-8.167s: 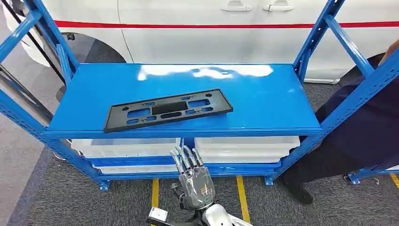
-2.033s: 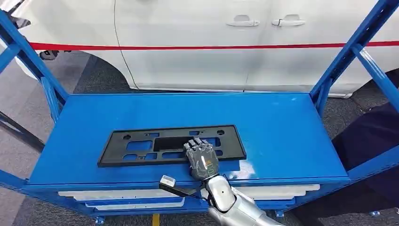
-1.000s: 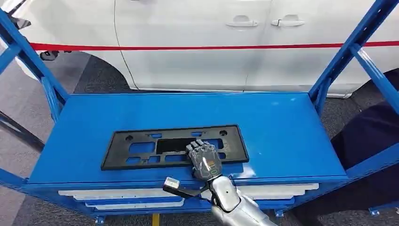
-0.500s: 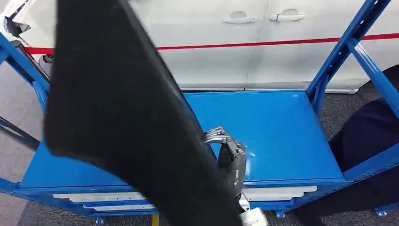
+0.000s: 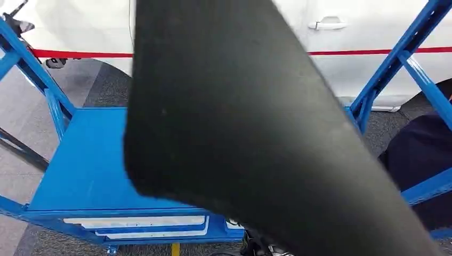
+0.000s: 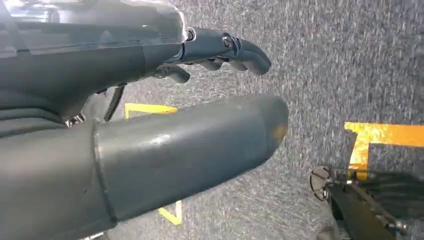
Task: Take the parts from the cabinet and place them on the table.
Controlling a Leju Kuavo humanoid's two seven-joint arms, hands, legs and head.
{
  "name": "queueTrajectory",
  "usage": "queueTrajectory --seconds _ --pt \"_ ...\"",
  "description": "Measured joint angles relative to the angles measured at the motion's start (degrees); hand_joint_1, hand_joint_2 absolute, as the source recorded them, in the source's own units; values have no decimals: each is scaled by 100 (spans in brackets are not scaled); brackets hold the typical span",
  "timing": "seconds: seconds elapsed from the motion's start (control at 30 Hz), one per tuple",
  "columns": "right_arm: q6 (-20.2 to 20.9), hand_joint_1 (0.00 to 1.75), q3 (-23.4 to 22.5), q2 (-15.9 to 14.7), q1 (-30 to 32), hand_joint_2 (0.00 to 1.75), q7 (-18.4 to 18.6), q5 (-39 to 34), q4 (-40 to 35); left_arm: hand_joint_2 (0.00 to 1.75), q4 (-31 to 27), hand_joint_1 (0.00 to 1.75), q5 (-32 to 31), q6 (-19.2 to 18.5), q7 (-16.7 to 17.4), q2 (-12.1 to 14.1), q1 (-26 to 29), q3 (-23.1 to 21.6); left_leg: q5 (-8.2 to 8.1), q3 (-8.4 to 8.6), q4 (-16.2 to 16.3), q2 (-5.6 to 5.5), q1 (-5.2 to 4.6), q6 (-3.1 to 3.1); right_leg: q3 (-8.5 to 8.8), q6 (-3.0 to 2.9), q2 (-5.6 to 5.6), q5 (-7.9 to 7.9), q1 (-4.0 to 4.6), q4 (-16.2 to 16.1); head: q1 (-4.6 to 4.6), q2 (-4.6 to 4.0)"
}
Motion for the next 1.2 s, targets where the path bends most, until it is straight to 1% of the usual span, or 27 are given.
queueTrajectory --seconds 0.03,0.07,0.1,0.17,0.2,0.23,0.33,0.37,0.4,0.43,0.5,0.53,0.57,0.6,0.67,0.7,0.73,0.8,0.87,0.9,0.93,1.0,1.03,1.07,1.1,1.13,1.2 --pt "2 175 0 -7 13 175 -2 -13 0 175 0 0 -11 0 0 0 1 2 0 -3 6 0 -2 0 -180 14 -1 -87 -4 359 4 0" --pt "7 175 0 -13 18 175 0 -30 0 175 0 0 -37 0 0 0 1 2 -1 2 8 0 -2 -1 -211 21 -1 -17 -13 398 2 0" --pt "11 175 -2 -18 26 175 15 -78 0 175 0 0 -57 13 -6 0 1 2 -8 11 12 -3 -2 -5 -119 21 -4 174 -26 179 2 -2" --pt "20 175 -15 -20 74 175 22 -211 0 175 0 0 -44 33 -70 -18 4 6 -39 37 36 -17 0 -31 404 -4 -17 743 -39 -882 2 0" --pt "37 175 -24 -22 96 175 22 -289 2 175 0 0 -28 35 -92 -26 5 20 -62 30 59 -23 0 -66 584 -36 -27 817 -37 -1317 4 0" --pt "93 175 -28 -24 115 175 28 -410 9 175 0 0 -9 37 -111 -28 -2 37 -91 -7 131 -26 -58 -112 608 -57 -23 788 -7 -1382 2 0" --pt "457 175 -70 -44 264 175 -20 -816 17 175 0 0 2 42 -101 -28 -1 113 -70 2 72 -25 -24 -208 565 -137 -3 794 17 -1350 2 0" --pt "602 175 -103 -44 312 175 -68 -927 17 175 0 0 -2 42 -79 -26 -3 129 -97 1 92 -25 -22 -241 581 -187 -8 823 -25 -1397 0 0" --pt "748 175 -122 -44 353 175 -123 -971 17 175 0 0 -4 44 -61 -26 -1 140 -193 -31 200 -19 -8 -264 594 -208 -16 832 -34 -1417 0 0" --pt "892 175 -138 -44 387 175 -197 -979 17 175 0 0 -13 42 -44 -33 -1 146 -407 -163 493 -18 -8 -284 591 -248 -28 849 -38 -1410 -2 0" --pt "1161 175 -157 -46 460 175 -321 -966 20 175 0 0 -39 37 7 -33 2 166 -907 -572 1414 -17 6 -322 573 -258 -41 851 -18 -1405 0 -2" --pt "1242 175 -162 -50 482 175 -339 -931 31 175 0 0 -39 33 20 -33 4 173 -1033 -728 1768 -17 4 -329 558 -259 -43 851 -8 -1396 0 0" --pt "1311 175 -162 -57 497 175 -349 -896 44 175 0 0 -39 31 32 -31 11 179 -1003 -764 1876 -17 4 -328 550 -260 -40 852 -2 -1383 -2 0" --pt "1357 175 -162 -61 514 175 -367 -879 55 175 0 0 -39 26 41 -29 15 188 -847 -665 1700 -18 4 -311 547 -260 -35 852 5 -1375 -2 0" --pt "1414 175 -162 -61 528 175 -404 -798 61 175 0 0 -39 9 52 -22 4 221 -334 -153 716 -18 -7 -241 553 -259 -28 851 17 -1361 -2 0" --pt "1445 175 -162 -61 529 175 -420 -765 61 175 0 0 -42 7 52 -20 -4 238 -179 102 217 -22 -23 -186 553 -258 -27 852 19 -1360 0 0" --pt "1475 175 -162 -61 538 175 -428 -730 63 175 0 0 -44 4 52 -13 -6 256 -222 163 104 -16 -59 -180 540 -231 -27 859 60 -1344 0 0" --pt "1517 175 -164 -61 547 175 -428 -686 63 175 0 0 -55 0 55 -11 -13 269 -170 118 116 -27 -79 -153 517 -168 -32 899 28 -1346 0 0" --pt "1532 175 -164 -61 553 175 -428 -682 63 175 0 0 -59 0 55 -4 -12 275 -95 97 53 -22 -70 -86 524 -87 -25 951 35 -1372 0 0" --pt "1539 175 -168 -64 560 175 -428 -680 66 175 0 0 -59 -2 59 -7 -15 275 -32 100 10 31 -22 -44 505 -60 -17 827 12 -1291 0 0" --pt "1550 175 -175 -64 562 175 -428 -675 66 175 0 0 -59 -4 59 -7 -17 275 8 48 2 32 -28 9 422 -38 -22 560 17 -1089 7 0" --pt "1565 175 -181 -85 574 175 -428 -673 77 175 0 0 -81 -4 59 -4 -20 280 75 -63 12 44 -39 43 146 5 -22 -4 -13 -295 2 0" --pt "1582 175 -184 -96 586 175 -439 -693 96 175 0 0 -94 -2 59 -4 -20 282 111 -123 16 49 -44 39 27 25 -22 -191 -23 92 2 0" --pt "1600 175 -190 -103 602 175 -463 -728 114 175 0 0 -94 -2 59 -4 -21 284 150 -188 32 49 -45 35 -8 42 -23 -229 -30 312 0 0" --pt "1611 175 -195 -114 619 175 -498 -750 133 175 0 0 -98 -4 59 -4 -20 286 179 -252 53 49 -42 24 96 57 -24 -110 -39 245 2 0" --pt "1624 175 -197 -120 630 175 -531 -761 149 175 0 0 -105 -7 59 -4 -19 289 205 -311 86 49 -38 6 322 59 -26 104 -48 -66 2 0" --pt "1663 175 -197 -125 634 175 -533 -791 157 175 0 0 -111 -11 61 -7 -21 291 239 -414 168 45 -34 -35 989 38 -27 452 -62 -1073 2 0"
